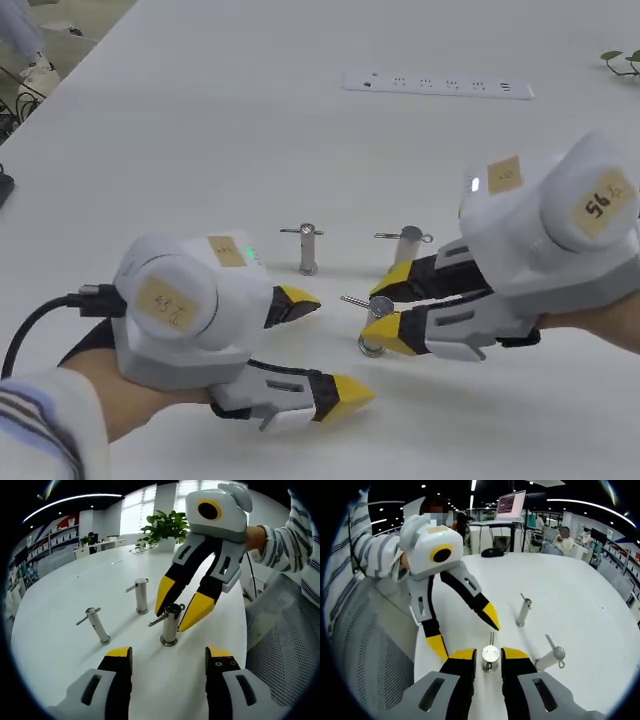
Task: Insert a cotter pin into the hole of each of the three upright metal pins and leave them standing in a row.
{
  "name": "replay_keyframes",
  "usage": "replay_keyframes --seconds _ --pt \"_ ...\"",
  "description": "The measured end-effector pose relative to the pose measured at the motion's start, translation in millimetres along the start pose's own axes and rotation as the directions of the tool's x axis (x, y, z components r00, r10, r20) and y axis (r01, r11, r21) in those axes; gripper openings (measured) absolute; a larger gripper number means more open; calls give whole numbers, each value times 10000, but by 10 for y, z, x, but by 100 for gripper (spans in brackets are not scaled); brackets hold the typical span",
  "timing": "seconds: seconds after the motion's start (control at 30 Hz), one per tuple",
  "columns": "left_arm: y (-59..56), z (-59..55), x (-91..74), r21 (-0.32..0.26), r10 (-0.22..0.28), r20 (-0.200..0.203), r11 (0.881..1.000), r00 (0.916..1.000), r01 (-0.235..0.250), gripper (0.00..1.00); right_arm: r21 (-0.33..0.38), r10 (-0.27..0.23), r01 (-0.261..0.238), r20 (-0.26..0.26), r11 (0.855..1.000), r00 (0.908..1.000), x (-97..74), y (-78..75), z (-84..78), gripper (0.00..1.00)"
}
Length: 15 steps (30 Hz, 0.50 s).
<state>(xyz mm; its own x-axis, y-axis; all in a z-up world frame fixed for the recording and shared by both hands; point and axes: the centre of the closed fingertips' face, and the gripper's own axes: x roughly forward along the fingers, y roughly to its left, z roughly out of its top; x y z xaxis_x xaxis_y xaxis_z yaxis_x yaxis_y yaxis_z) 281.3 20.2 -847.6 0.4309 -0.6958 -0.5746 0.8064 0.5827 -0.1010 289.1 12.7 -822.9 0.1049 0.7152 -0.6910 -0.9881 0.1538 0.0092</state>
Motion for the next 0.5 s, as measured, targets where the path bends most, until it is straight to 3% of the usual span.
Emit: replay_keyframes --seconds 0.2,0.37,0.5 --pt "36 21 -22 -142 117 158 9998 9998 -115 64 275 -220 219 26 9994 9998 20 -18 -7 21" --pt "47 -51 -27 -93 118 -170 9999 9998 -120 70 420 -216 214 56 9989 9998 34 -10 -16 18" --pt "26 -61 -35 -203 -19 -131 9998 9999 16 76 386 -237 235 35 9990 9997 34 -5 -23 18"
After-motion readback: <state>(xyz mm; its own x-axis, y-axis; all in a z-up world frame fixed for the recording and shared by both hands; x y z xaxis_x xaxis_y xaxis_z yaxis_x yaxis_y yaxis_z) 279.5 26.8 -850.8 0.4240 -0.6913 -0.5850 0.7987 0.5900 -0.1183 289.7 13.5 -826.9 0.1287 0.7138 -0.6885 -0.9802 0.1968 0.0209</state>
